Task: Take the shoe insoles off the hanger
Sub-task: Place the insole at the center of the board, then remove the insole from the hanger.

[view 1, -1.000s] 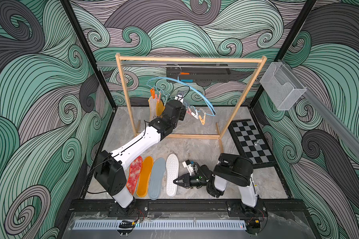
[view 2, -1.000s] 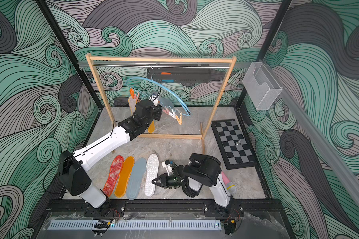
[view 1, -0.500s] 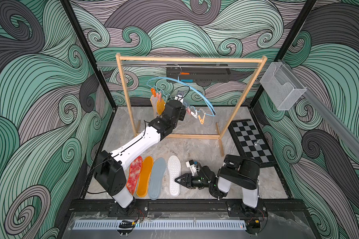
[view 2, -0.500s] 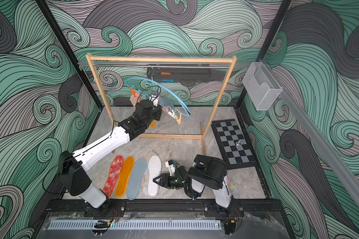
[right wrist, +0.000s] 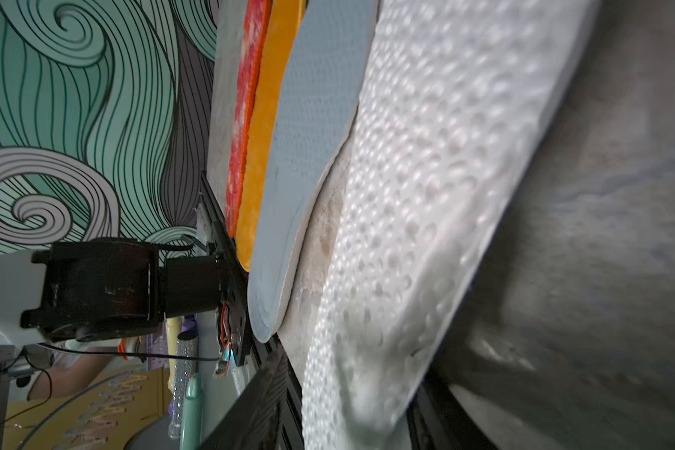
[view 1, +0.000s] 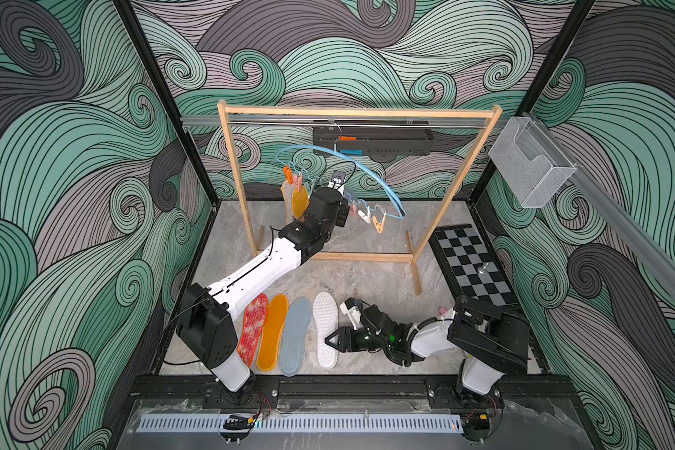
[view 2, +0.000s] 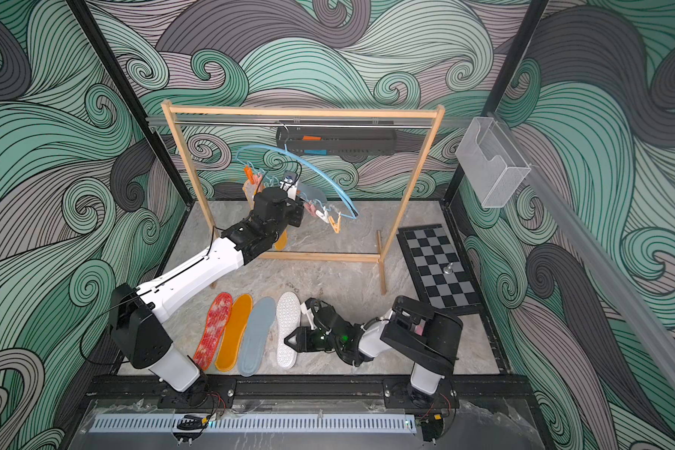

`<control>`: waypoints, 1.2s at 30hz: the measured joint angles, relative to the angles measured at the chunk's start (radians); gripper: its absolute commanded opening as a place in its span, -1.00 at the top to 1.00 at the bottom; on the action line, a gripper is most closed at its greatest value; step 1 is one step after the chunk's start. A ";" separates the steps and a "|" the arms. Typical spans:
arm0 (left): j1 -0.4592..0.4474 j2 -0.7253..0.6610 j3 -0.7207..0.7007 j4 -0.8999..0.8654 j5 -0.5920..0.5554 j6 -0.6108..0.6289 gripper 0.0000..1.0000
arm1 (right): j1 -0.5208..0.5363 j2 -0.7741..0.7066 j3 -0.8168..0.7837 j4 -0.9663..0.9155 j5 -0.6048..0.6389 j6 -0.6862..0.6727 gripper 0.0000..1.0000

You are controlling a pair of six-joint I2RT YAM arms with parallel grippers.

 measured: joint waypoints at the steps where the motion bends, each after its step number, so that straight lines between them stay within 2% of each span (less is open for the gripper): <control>1: 0.000 0.000 0.000 0.000 0.000 0.000 0.95 | 0.009 -0.006 0.011 -0.032 0.006 -0.011 -0.02; 12: 0.011 0.000 0.000 0.000 0.003 0.000 0.95 | 0.051 -0.114 0.097 -0.398 0.109 -0.170 -0.08; 19: 0.012 0.000 0.000 0.000 0.004 0.000 0.95 | 0.056 -0.280 0.062 -0.570 0.193 -0.282 -0.08; 24: 0.015 0.000 0.000 0.000 0.008 0.000 0.95 | 0.057 -0.603 -0.027 -0.660 0.206 -0.426 -0.07; 28: 0.020 0.000 0.000 0.000 0.011 -0.002 0.95 | 0.057 -0.978 -0.115 -0.753 0.240 -0.538 -0.06; 32: 0.022 0.000 0.000 0.000 0.013 -0.006 0.94 | 0.056 -1.349 -0.232 -0.855 0.269 -0.591 -0.04; 36: 0.023 0.000 0.000 0.000 0.019 -0.010 0.95 | 0.056 -1.598 -0.313 -0.966 0.266 -0.629 -0.05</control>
